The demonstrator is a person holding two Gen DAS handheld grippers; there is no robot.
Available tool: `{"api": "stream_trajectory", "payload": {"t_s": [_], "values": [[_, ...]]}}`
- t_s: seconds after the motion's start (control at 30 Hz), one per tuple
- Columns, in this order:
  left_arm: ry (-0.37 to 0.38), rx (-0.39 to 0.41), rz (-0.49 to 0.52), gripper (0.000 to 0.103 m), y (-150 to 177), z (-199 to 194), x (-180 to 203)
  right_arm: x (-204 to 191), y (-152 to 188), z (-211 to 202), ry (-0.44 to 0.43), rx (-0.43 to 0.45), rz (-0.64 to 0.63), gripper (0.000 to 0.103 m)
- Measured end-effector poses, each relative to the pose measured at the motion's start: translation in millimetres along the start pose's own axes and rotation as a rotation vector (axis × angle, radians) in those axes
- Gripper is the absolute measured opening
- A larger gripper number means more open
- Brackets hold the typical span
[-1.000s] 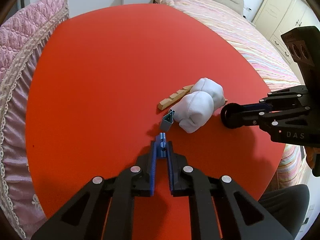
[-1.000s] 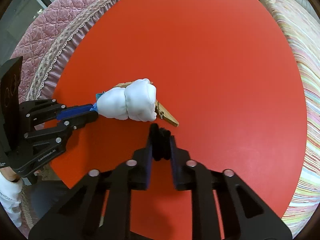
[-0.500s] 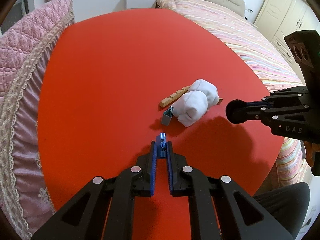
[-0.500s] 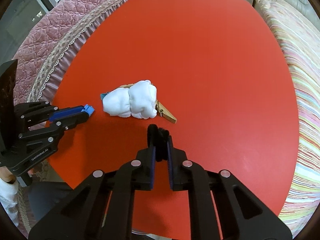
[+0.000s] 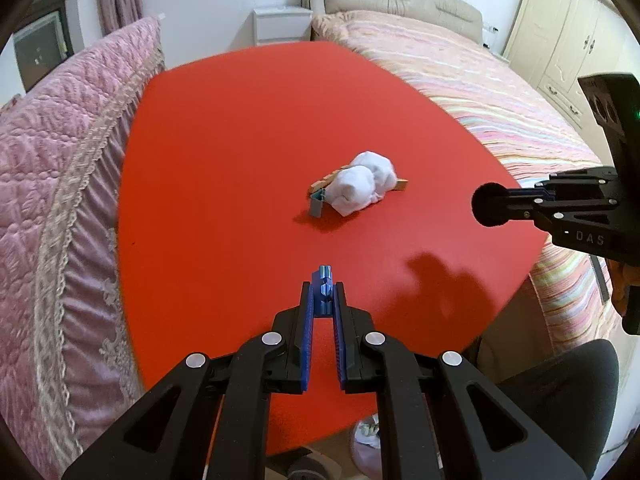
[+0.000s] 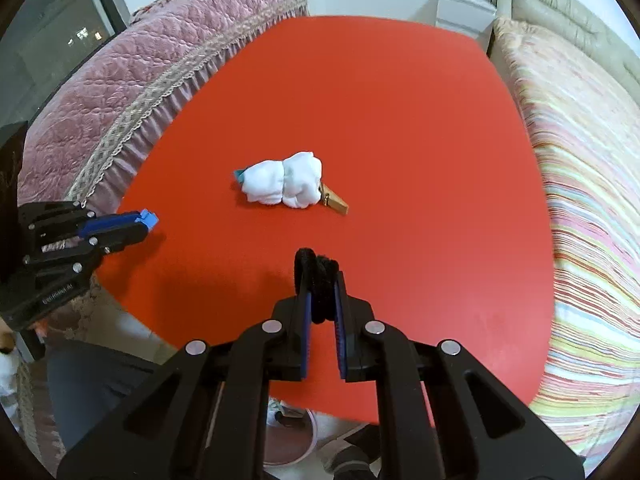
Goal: Collect trash
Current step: 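Carry the blue clip and hair tie over the wastebasket and open both tools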
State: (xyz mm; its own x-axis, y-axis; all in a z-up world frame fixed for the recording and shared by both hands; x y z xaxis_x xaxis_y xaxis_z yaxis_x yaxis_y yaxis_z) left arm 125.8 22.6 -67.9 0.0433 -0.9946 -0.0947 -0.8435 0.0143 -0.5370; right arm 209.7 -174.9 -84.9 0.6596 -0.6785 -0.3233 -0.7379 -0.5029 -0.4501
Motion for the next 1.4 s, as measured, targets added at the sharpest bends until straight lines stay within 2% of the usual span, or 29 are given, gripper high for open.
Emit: {"api": "stream_trajectory", "payload": {"t_s": [0.43,0.67,1.13,1.4], "values": [[0.022,0.090,0.011,0.009,46.7,-64.7,19.1,-46.6,69.3,-62.9,-0.025,0.109,-0.050,0.009],[0.048,0.127,0.018,0.009,73.1,-90.1,35.1,-74.8,108.3,-80.8,-0.048,0.129,-0.073,0.009],[0.127,0.063,0.052,0.009,139.2,-107.8,68.9,-100.4,182.0,-78.7,-0.091,0.071,-0.048,0.010],[0.163,0.018,0.066,0.009,158.8,-107.9,79.4,-109.1,200.2,-71.6,-0.115,0.038,-0.037,0.010]]}}
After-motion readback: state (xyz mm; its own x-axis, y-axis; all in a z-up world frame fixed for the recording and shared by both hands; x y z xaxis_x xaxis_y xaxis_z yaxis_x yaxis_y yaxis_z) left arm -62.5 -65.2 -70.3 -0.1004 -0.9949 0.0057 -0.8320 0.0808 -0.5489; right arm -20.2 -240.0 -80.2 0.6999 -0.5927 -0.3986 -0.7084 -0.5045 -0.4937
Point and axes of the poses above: each gripper's, at about its wrist camera, not at the fingertips, and z roughly the way its jaws point, x to its right, y to its underside, the point moved 1 cm from there along z, roughly the way its jaws point, and after that the axes turned 12 degrees about -y, right-handed, at the moved point
